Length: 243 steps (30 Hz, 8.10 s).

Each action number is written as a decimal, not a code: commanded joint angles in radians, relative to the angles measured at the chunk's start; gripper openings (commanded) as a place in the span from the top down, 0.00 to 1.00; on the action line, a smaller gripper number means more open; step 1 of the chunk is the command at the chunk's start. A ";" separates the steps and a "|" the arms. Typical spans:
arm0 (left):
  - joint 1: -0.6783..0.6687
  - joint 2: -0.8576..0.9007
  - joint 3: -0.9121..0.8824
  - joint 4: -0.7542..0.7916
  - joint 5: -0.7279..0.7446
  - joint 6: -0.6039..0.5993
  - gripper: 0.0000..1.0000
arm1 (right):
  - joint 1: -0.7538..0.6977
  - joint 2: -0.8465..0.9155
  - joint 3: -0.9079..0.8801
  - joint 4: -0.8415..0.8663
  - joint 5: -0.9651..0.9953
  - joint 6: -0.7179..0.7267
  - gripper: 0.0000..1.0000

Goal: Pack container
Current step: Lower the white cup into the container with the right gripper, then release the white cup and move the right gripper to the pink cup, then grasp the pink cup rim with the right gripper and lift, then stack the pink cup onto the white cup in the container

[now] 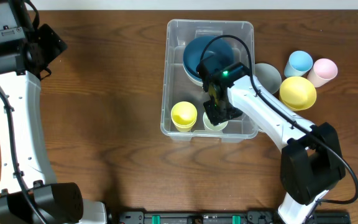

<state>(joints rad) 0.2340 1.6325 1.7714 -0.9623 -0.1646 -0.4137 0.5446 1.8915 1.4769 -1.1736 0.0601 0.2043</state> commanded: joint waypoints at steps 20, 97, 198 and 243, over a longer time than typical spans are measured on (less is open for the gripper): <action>0.003 -0.005 0.005 -0.002 -0.012 0.013 0.02 | 0.005 0.007 -0.008 0.037 -0.020 -0.023 0.58; 0.003 -0.005 0.005 -0.002 -0.012 0.013 0.02 | -0.343 -0.482 -0.003 0.109 -0.098 -0.060 0.38; 0.003 -0.005 0.005 -0.002 -0.012 0.013 0.02 | -0.174 -0.552 -0.003 0.089 -0.072 0.055 0.99; 0.003 -0.005 0.005 -0.002 -0.012 0.013 0.02 | 0.004 -0.249 -0.004 -0.005 0.011 0.117 0.85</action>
<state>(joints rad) 0.2340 1.6325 1.7714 -0.9623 -0.1646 -0.4141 0.5411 1.6413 1.4704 -1.1782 0.0605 0.3138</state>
